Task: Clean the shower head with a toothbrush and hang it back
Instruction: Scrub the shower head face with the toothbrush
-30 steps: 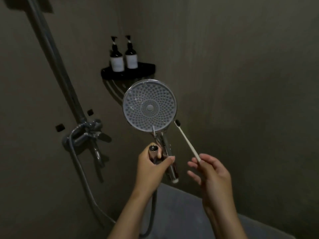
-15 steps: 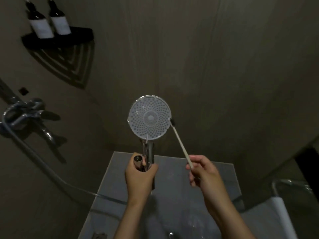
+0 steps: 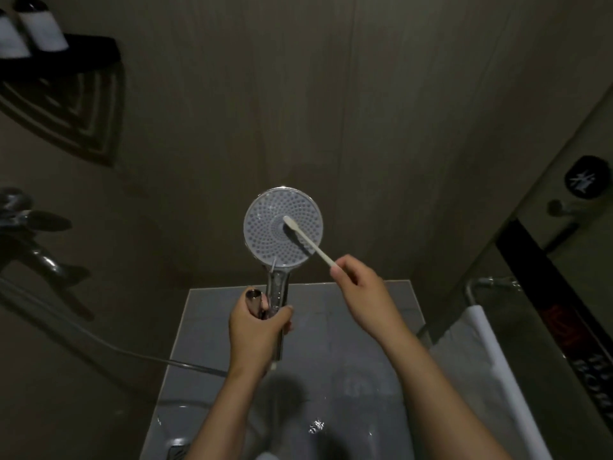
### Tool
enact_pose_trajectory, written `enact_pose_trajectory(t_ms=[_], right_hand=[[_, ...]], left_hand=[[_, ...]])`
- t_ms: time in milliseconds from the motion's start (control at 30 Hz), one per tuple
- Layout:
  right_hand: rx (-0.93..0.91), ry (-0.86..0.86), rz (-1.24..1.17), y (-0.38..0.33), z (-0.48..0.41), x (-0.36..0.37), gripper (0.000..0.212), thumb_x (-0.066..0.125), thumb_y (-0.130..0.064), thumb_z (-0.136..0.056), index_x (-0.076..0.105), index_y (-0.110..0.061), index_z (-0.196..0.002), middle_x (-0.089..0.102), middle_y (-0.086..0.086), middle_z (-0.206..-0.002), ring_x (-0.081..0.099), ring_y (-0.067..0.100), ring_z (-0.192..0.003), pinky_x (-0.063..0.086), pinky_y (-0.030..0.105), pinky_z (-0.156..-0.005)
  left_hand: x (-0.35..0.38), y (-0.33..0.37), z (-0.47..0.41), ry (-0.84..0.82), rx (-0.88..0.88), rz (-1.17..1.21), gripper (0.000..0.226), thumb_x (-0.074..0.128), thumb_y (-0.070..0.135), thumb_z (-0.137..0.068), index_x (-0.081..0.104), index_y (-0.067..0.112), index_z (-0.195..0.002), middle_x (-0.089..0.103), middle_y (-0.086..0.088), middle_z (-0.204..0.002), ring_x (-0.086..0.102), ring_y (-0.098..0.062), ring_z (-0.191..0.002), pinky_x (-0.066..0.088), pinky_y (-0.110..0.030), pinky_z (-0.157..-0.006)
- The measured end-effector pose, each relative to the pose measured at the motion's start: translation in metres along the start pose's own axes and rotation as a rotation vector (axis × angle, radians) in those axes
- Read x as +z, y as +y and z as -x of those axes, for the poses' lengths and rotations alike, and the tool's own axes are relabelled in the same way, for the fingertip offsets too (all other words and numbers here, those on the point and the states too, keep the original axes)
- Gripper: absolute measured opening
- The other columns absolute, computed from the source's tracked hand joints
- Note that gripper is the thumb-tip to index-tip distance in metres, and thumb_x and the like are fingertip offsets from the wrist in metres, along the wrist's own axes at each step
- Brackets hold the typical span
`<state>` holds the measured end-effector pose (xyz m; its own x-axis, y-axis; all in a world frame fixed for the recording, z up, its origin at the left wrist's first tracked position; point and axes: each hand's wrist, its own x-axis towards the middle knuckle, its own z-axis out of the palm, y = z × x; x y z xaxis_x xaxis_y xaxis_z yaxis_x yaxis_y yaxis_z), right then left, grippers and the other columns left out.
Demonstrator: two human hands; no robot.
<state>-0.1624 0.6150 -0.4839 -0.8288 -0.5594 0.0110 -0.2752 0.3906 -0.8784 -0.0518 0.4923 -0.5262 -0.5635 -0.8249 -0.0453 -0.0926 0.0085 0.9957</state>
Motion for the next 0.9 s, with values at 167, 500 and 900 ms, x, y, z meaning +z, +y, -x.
enact_pose_trajectory(t_ms=[167,500,900], right_hand=[[-0.038,0.046,0.197,-0.009,0.002,0.006,0.028,0.043,-0.030,-0.098,0.049,-0.024,-0.071,0.052,-0.005,-0.065,0.056,0.024,-0.072,0.044,0.040,-0.067],[-0.053,0.149,0.371,-0.013,0.004,0.001,0.021,0.046,-0.037,-0.096,0.056,-0.023,-0.085,0.052,-0.007,-0.062,0.054,0.021,-0.065,0.034,0.032,-0.055],[0.061,0.354,0.420,-0.011,0.005,-0.023,0.023,0.047,-0.041,-0.095,0.060,-0.022,-0.094,0.061,0.003,-0.078,0.059,0.032,-0.081,0.035,0.031,-0.063]], left_hand=[[-0.016,0.000,0.003,-0.100,0.010,-0.056,0.038,0.072,-0.010,-0.071,0.042,0.015,-0.068,0.050,0.010,-0.049,0.052,-0.011,-0.049,0.055,-0.040,-0.054],[-0.020,0.004,0.008,-0.165,0.025,-0.097,0.033,0.070,-0.007,-0.069,0.045,0.015,-0.070,0.052,-0.003,-0.063,0.052,-0.016,-0.056,0.054,-0.029,-0.049],[-0.015,0.007,0.016,-0.255,0.056,-0.158,0.026,0.068,-0.003,-0.071,0.048,0.014,-0.072,0.053,0.001,-0.061,0.053,-0.013,-0.056,0.056,-0.034,-0.054]])
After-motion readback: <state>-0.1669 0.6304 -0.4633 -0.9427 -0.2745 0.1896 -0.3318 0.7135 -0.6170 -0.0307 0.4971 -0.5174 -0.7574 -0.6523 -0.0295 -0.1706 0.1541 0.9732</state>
